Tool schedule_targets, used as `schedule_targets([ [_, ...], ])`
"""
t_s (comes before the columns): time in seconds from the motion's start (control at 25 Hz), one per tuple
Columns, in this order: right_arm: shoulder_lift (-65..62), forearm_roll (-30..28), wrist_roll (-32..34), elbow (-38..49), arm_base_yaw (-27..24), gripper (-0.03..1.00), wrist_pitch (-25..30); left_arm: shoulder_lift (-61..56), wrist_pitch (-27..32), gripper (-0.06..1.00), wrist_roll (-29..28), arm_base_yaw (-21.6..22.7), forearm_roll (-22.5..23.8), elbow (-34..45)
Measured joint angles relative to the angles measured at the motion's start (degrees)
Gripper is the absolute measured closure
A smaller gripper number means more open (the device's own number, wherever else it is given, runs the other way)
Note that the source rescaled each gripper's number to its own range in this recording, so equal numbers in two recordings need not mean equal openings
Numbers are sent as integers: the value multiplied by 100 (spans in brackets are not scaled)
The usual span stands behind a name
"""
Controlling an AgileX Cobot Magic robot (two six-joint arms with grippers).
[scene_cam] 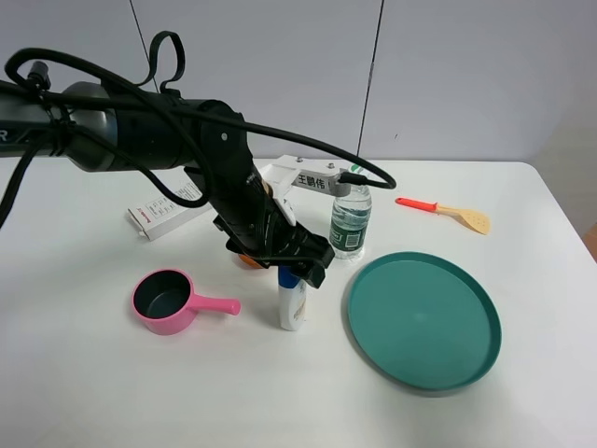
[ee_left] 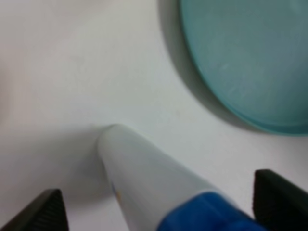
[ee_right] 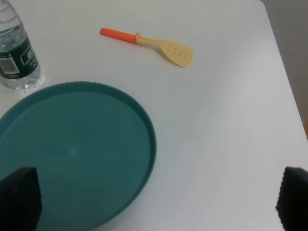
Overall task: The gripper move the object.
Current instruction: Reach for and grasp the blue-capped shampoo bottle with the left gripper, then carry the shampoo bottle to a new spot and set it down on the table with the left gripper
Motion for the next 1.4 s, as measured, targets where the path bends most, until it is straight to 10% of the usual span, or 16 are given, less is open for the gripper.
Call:
schedule_targets([
  [0.24, 0, 0, 0, 0, 0, -3, 0, 108, -14, 93, 0, 7, -2, 0],
  [0.96, 0, -2, 0, 0, 0, -3, 0, -558, 132, 94, 0, 157, 65, 0],
  [1.4, 0, -2, 0, 0, 0, -3, 0, -1589, 828, 94, 292, 1606, 862, 0],
])
